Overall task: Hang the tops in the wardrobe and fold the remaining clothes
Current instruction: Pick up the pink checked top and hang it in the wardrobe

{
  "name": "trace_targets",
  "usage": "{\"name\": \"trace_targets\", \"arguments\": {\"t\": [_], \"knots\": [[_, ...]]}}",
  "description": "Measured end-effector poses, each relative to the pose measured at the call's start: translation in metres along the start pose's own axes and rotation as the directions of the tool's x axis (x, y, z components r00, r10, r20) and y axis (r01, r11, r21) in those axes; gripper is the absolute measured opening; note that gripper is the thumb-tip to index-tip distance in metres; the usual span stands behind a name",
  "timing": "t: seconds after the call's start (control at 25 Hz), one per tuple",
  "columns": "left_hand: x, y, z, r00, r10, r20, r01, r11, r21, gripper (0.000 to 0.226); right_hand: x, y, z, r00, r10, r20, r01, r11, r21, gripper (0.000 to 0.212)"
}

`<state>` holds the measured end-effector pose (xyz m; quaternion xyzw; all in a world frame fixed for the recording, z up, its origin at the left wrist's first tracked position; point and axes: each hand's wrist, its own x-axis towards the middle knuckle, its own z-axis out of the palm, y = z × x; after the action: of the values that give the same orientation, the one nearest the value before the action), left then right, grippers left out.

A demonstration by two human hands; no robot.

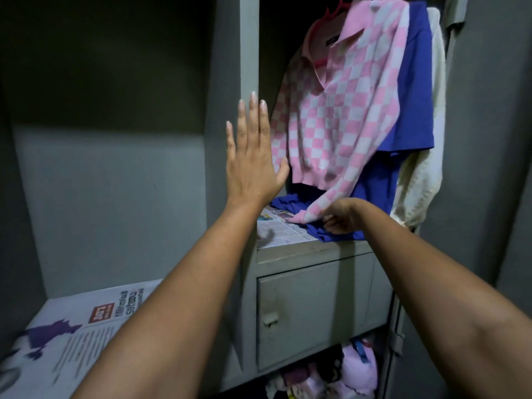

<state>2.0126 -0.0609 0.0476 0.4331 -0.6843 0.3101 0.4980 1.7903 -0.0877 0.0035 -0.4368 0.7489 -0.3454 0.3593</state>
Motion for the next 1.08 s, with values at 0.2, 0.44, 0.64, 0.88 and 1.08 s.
{"name": "trace_targets", "arguments": {"t": [0.2,0.44,0.64,0.88,1.08], "knots": [[-0.066,0.002,-0.024,0.979,-0.140,0.151,0.191,0.890,-0.415,0.084,-0.089,0.045,0.005,0.952,-0.242,-0.187,0.278,0.939,0.201,0.011],[-0.169,0.060,-0.113,0.694,-0.471,0.545,0.717,0.383,-0.582,0.077,-0.233,0.156,0.013,0.983,-0.156,-0.096,0.180,0.923,0.339,0.036],[-0.234,0.131,-0.188,0.430,-0.235,0.871,0.902,0.157,-0.403,0.075,-0.357,0.242,-0.004,0.979,-0.130,-0.155,0.180,0.908,0.378,0.021],[-0.251,0.268,-0.258,0.384,0.148,0.911,0.917,0.051,-0.395,0.098,-0.505,0.329,-0.097,0.929,-0.032,-0.368,0.208,0.869,0.448,0.052],[-0.257,0.411,-0.321,0.371,0.469,0.801,0.914,-0.031,-0.404,0.081,-0.630,0.411,-0.189,0.771,0.151,-0.618,0.161,0.894,0.419,0.065]]}}
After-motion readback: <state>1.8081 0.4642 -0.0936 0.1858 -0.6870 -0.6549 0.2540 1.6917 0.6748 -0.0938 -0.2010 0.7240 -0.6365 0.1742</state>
